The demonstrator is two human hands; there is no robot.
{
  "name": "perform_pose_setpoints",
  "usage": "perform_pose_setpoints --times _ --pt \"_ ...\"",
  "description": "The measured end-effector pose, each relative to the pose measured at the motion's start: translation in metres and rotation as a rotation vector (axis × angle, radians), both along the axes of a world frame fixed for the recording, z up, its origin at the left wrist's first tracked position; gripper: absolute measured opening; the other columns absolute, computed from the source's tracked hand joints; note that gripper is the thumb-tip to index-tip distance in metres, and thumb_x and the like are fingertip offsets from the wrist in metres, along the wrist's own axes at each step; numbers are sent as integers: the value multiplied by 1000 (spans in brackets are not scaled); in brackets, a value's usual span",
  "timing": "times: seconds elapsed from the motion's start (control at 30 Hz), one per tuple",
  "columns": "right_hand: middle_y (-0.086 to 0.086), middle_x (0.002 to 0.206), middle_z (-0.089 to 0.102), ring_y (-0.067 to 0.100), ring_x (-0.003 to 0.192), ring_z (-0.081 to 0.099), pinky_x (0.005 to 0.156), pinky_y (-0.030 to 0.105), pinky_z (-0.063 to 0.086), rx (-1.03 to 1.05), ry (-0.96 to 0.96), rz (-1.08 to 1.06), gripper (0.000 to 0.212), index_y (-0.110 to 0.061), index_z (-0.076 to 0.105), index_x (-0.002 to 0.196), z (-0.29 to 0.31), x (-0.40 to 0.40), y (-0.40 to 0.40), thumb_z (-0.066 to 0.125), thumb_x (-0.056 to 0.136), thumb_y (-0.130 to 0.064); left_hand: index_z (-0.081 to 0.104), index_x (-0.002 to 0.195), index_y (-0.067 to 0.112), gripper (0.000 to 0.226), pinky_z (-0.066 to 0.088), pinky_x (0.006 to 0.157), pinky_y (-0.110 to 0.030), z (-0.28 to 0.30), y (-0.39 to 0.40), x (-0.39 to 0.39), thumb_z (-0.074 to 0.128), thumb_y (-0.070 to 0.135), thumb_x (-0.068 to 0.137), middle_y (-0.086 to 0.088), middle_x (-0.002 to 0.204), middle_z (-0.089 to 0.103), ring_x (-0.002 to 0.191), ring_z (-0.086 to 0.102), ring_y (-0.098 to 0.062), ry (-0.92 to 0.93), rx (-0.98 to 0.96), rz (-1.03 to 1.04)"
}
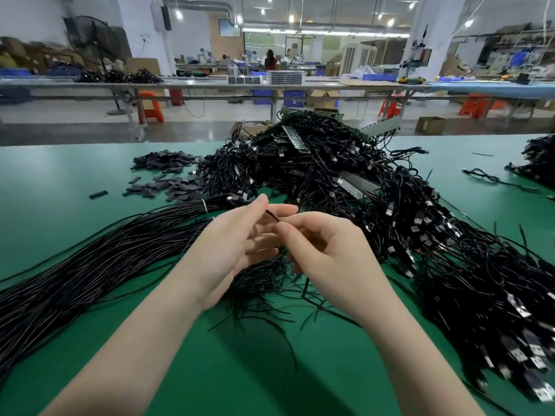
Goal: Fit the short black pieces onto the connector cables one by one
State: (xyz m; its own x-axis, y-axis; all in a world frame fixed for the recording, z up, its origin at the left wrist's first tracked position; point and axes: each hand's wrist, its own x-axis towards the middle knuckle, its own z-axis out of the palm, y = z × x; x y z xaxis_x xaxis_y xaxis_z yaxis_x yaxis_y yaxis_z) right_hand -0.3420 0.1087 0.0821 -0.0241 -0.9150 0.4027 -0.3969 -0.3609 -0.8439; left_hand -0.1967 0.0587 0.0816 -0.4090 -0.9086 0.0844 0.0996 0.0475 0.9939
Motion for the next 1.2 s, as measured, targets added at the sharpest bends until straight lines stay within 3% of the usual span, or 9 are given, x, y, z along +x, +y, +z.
perform_pose_setpoints --times 0.2,0.33,0.5,0.6,0.73,0.9,1.07,1.13,1.2 --pt "-3 62 65 0 49 52 51 11 37 78 109 100 21 -24 68 81 1 2 2 54 97 -22 80 77 22 51 58 62 -23 18 8 -13 38 35 103 -6 95 76 82 73 -15 121 85 66" --pt "1 68 66 23 69 60 77 46 53 266 -22 317 25 -10 72 96 -1 -10 -1 52 100 -23 76 64 29 47 56 59 -25 22 10 -24 46 40 97 -2 80 76 84 74 -22 84 11 81" --pt "-1 76 66 13 77 61 77 22 51 466 -92 511 27 -17 70 94 -10 -13 -4 47 100 -30 76 68 31 42 40 83 -42 14 7 -23 48 41 97 -3 80 76 80 75 -19 100 27 5" --pt "-2 72 61 13 73 61 74 19 51 446 -127 521 27 -18 69 91 -11 -19 -7 46 100 -30 78 69 26 36 55 74 -31 14 3 -20 54 45 87 -7 87 77 86 74 -20 132 64 -88" --pt "0 72 57 12 70 59 74 22 51 450 -131 590 28 -28 72 87 -14 -24 -9 48 97 -39 81 87 19 39 58 71 -23 16 1 -15 52 44 80 -10 98 76 97 72 -21 181 131 -218" --pt "0 60 50 12 58 49 64 23 45 523 -114 502 43 -23 74 75 -28 -23 -16 51 88 -58 81 81 22 39 59 68 -26 20 -1 -8 47 41 81 -4 91 77 86 74 -16 305 151 -237" --pt "8 56 39 17 52 36 54 30 31 548 117 365 48 -21 53 52 -31 -32 -20 64 80 -58 68 57 22 41 48 51 -22 19 7 -4 46 37 88 3 54 65 47 61 -12 249 119 -388" --pt "8 59 31 22 56 26 58 39 19 508 167 328 57 -13 41 54 -23 -36 -23 71 73 -58 70 60 21 45 45 49 -23 16 8 -5 40 34 90 3 47 60 40 55 -12 250 82 -424" --pt "10 64 33 26 62 25 61 40 18 492 208 314 71 1 45 65 -16 -38 -25 70 63 -65 78 75 21 43 50 56 -25 14 8 -7 40 36 90 2 54 66 49 63 -14 276 54 -445"
